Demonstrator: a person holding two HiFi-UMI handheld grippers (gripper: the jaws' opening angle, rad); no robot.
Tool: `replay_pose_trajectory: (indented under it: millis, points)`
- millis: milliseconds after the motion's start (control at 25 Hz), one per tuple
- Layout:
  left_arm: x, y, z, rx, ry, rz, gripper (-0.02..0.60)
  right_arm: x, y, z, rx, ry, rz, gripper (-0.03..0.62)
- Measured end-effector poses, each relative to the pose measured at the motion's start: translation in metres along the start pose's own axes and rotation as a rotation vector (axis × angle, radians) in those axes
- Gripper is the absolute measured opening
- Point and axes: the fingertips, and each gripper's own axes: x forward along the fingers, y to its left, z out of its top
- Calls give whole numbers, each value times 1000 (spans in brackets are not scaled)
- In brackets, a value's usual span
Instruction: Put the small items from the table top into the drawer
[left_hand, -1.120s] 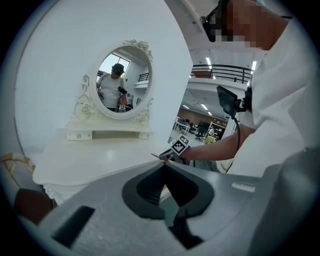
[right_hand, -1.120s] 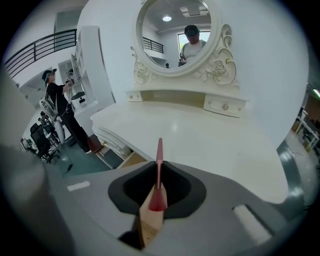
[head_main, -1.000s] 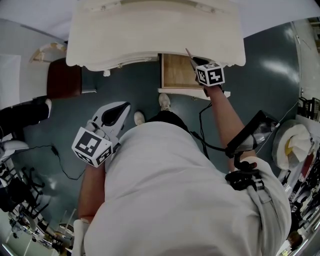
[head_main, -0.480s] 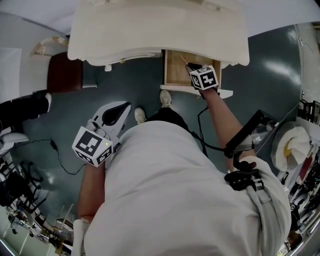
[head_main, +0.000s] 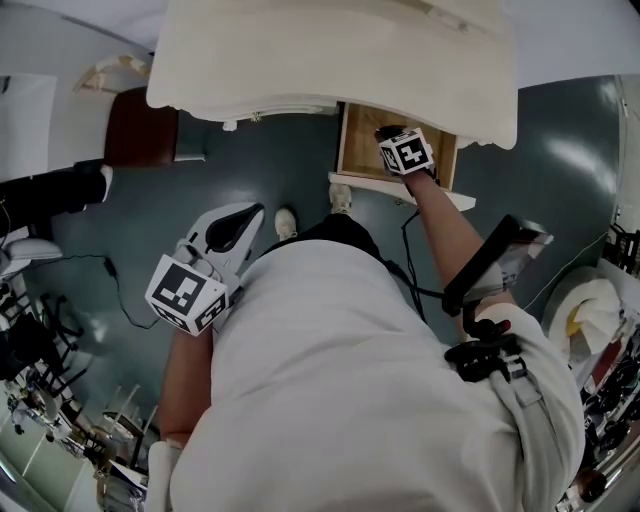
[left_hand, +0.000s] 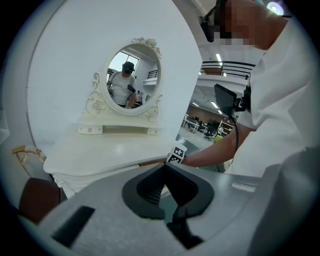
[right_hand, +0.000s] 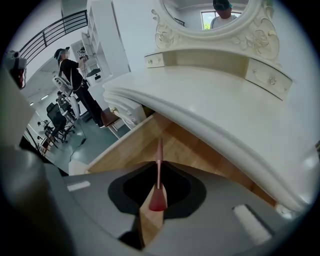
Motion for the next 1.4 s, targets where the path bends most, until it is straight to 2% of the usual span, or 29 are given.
replay_pose_trajectory:
  millis: [480,1200,1400]
  points:
    - [16,4,9,-34,28,68,2,40,-7,-5,-45,65,49,44]
    - [26,6,17,-46,61,66,2,54,-3,-10,-93,87,55,49]
    - [29,11,16,-43,61,57,2,57,-3,-11,-104,94,57,73]
